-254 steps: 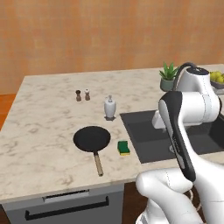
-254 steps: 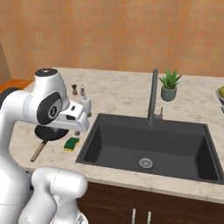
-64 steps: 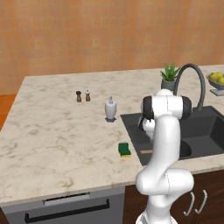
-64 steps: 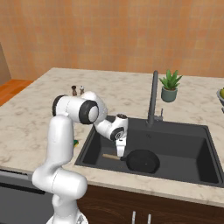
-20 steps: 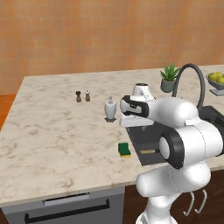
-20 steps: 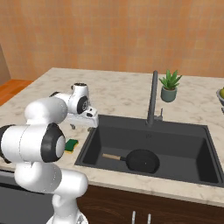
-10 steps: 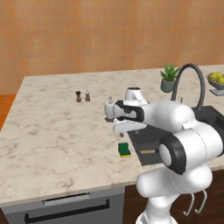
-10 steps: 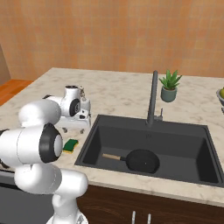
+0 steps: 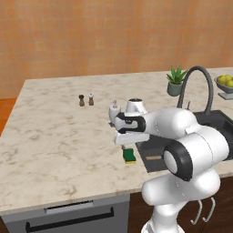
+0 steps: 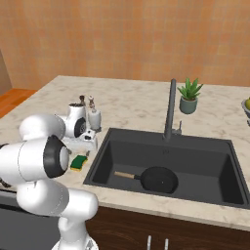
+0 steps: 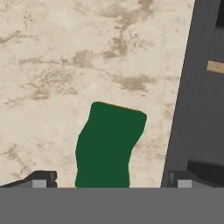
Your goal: Pick the pan and sponge and place them into the sink. Then turn on the water.
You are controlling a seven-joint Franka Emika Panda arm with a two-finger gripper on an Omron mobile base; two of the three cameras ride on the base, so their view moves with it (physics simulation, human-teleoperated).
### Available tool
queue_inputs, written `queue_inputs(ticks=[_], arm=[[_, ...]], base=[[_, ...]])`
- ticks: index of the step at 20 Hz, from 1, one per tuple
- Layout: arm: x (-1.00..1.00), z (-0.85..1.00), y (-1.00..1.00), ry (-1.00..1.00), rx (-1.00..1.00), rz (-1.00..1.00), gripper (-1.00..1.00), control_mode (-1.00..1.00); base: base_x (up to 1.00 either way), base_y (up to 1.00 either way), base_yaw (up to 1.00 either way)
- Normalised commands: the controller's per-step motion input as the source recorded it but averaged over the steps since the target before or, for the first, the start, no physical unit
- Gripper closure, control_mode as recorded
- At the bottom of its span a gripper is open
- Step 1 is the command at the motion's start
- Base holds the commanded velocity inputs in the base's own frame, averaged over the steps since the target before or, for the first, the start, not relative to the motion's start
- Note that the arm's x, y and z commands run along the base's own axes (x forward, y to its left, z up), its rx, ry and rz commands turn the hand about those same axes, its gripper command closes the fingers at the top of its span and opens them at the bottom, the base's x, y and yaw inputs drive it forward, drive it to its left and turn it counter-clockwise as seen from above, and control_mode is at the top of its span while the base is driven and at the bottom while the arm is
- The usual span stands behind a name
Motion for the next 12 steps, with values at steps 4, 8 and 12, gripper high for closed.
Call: queue_inputs(ticks=[4, 8, 12], arm=[[0.0, -0.48, 0.01, 0.0, 0.0, -0.04, -1.0, -1.0], [0.0, -0.31, 0.04, 0.0, 0.0, -0.02, -1.0, -1.0], [0.0, -0.33, 0.04, 0.0, 0.0, -0.01, -1.0, -1.0]], base=[[0.0, 0.0, 0.0], [0.0, 0.0, 0.0], [0.0, 0.0, 0.0]])
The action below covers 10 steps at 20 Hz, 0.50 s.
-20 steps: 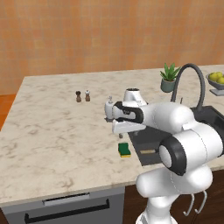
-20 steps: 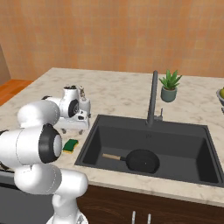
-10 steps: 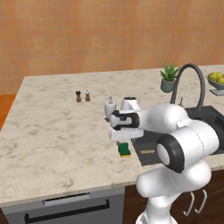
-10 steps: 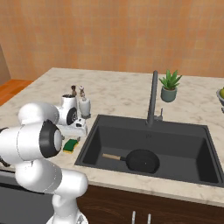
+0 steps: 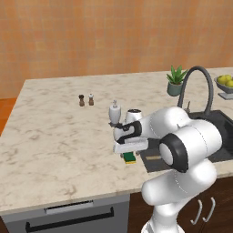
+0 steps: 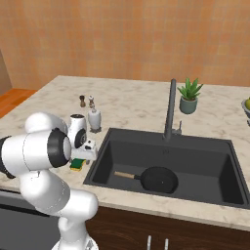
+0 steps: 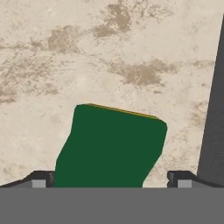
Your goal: Pick the pan and sponge and place them into the sink. Then turn on the water.
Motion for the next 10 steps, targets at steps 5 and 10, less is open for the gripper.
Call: queue_inputs(ticks=[5, 10], arm=[[0.0, -0.19, 0.03, 0.0, 0.0, 0.0, -1.0, -1.0], [0.0, -0.18, 0.01, 0.0, 0.0, 0.0, -1.0, -1.0]], base=[[0.0, 0.0, 0.0], [0.0, 0.0, 0.0]])
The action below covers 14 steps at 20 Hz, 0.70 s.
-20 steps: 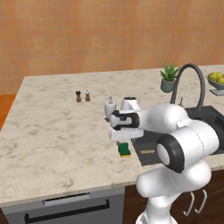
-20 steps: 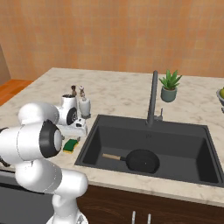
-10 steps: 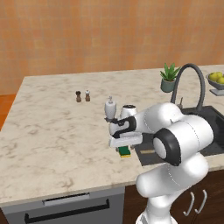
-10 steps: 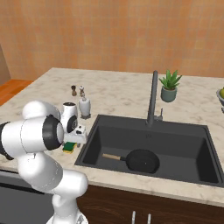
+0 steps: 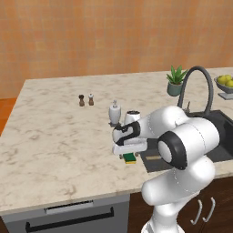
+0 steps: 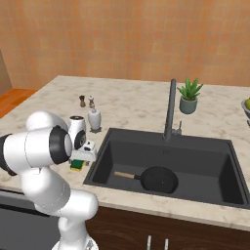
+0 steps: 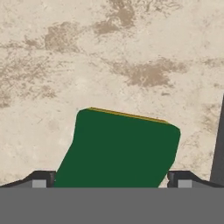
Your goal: Pick the pan and sponge and place them into the sink. Then turn on the water.
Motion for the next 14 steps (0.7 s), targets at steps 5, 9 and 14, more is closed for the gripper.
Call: queue_inputs(ticks=[5, 9, 14], arm=[[0.0, -0.05, 0.0, 0.0, 0.0, 0.0, 1.0, -1.0], [-0.02, 0.02, -0.07, 0.0, 0.0, 0.0, 1.0, -1.0], [-0.14, 0.38, -0.46, 0.0, 0.0, -0.01, 1.0, -1.0]], base=[[0.0, 0.0, 0.0], [0.0, 0.0, 0.0], [0.0, 0.0, 0.0]])
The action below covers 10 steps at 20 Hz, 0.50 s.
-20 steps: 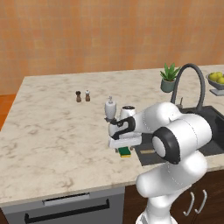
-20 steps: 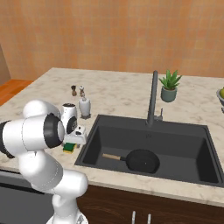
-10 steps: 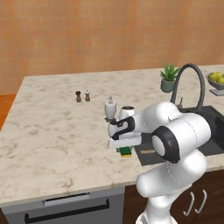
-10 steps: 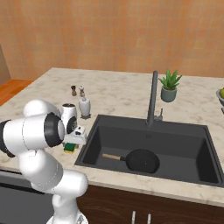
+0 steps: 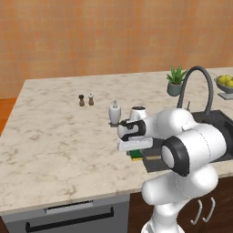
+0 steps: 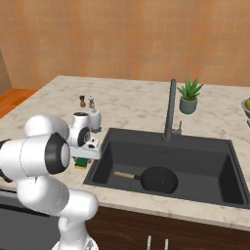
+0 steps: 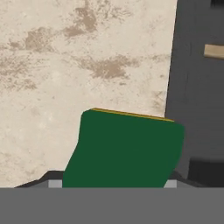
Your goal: Pick the pan and sponge and place them into the sink. Then turn on the water.
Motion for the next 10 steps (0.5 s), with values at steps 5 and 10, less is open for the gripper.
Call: queue_inputs(ticks=[5, 10], arm=[[-0.02, 0.27, -0.78, 0.04, 0.0, -0.06, 1.0, -1.0], [0.08, 0.0, -0.98, 0.04, 0.01, -0.08, 1.0, -1.0]], base=[[0.0, 0.0, 0.0], [0.0, 0.0, 0.0]])
